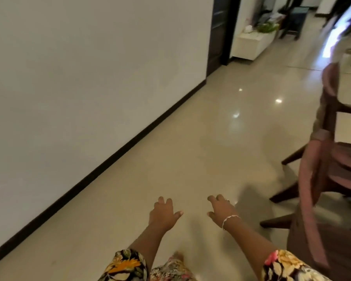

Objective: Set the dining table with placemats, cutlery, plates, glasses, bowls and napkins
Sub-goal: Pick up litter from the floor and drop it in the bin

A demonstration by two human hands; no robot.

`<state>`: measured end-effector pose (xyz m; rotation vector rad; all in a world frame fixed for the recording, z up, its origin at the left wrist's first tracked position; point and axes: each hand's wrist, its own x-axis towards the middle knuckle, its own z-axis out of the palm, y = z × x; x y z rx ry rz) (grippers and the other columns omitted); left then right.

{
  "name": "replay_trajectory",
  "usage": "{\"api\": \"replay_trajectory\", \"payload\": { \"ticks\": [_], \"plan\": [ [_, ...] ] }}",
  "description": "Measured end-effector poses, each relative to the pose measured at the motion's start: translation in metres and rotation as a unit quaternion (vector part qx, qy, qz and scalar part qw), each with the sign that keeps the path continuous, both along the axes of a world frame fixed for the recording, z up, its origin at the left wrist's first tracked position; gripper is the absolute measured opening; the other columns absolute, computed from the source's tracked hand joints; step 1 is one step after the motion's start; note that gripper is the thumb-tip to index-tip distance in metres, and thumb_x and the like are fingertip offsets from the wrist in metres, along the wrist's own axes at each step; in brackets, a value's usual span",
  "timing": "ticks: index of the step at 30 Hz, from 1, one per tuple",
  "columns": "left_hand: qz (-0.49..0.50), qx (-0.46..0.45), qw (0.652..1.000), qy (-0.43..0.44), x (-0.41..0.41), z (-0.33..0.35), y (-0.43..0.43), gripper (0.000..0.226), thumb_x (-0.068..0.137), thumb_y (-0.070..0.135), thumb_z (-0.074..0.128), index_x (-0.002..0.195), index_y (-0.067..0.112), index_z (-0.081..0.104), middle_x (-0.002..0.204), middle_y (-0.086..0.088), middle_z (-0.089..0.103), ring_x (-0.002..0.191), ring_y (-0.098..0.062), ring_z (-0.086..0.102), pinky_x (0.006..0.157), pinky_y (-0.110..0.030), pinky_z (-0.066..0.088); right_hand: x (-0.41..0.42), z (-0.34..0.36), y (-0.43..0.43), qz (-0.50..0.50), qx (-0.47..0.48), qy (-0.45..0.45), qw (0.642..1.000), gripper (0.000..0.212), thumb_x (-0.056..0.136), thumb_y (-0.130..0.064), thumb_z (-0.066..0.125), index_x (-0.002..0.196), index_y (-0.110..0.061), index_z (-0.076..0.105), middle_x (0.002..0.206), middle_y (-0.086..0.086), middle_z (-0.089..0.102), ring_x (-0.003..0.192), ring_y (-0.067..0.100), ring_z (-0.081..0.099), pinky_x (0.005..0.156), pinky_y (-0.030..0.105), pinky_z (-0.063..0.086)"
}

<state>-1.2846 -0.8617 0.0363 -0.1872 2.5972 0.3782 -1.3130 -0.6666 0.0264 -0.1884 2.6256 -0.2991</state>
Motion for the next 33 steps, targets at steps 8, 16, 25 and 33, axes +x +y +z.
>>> {"api": "replay_trajectory", "payload": {
  "ticks": [8,16,25,33],
  "plan": [
    [-0.16,-0.039,0.986,-0.014,-0.225,-0.02,0.07,0.058,0.093,0.053,0.044,0.131,0.011,0.04,0.14,-0.014,0.033,0.125,-0.03,0.04,0.096,-0.039,0.043,-0.187,-0.018,0.079,-0.175,-0.039,0.006,0.984,0.047,0.091,-0.03,0.053,0.134,-0.017,0.038,0.129,0.011,0.041,0.117,0.03,0.047,0.094,0.032,0.041],
    [-0.272,-0.026,0.961,0.029,-0.429,0.001,0.168,0.057,0.093,0.051,0.044,0.13,0.008,0.043,0.135,-0.014,0.039,0.12,-0.029,0.044,0.092,-0.038,0.044,-0.317,-0.019,0.153,-0.265,-0.017,-0.002,0.964,0.044,0.092,-0.028,0.052,0.133,-0.016,0.038,0.13,0.01,0.041,0.116,0.03,0.047,0.095,0.036,0.042],
    [-0.309,0.035,0.949,0.041,-0.596,-0.012,0.283,0.045,0.093,0.047,0.047,0.12,0.011,0.046,0.125,-0.009,0.044,0.11,-0.024,0.05,0.087,-0.033,0.046,-0.474,-0.026,0.264,-0.262,0.064,0.008,0.963,0.039,0.095,-0.03,0.045,0.132,-0.018,0.038,0.13,0.004,0.045,0.119,0.026,0.046,0.095,0.035,0.037],
    [-0.393,-0.01,0.919,0.029,-0.779,0.001,0.416,0.048,0.094,0.047,0.044,0.126,0.011,0.043,0.131,-0.009,0.041,0.117,-0.024,0.045,0.091,-0.035,0.045,-0.636,-0.005,0.39,-0.31,0.05,0.017,0.949,0.04,0.095,-0.03,0.046,0.132,-0.019,0.038,0.132,0.005,0.044,0.12,0.026,0.045,0.096,0.035,0.037]
  ]
}}
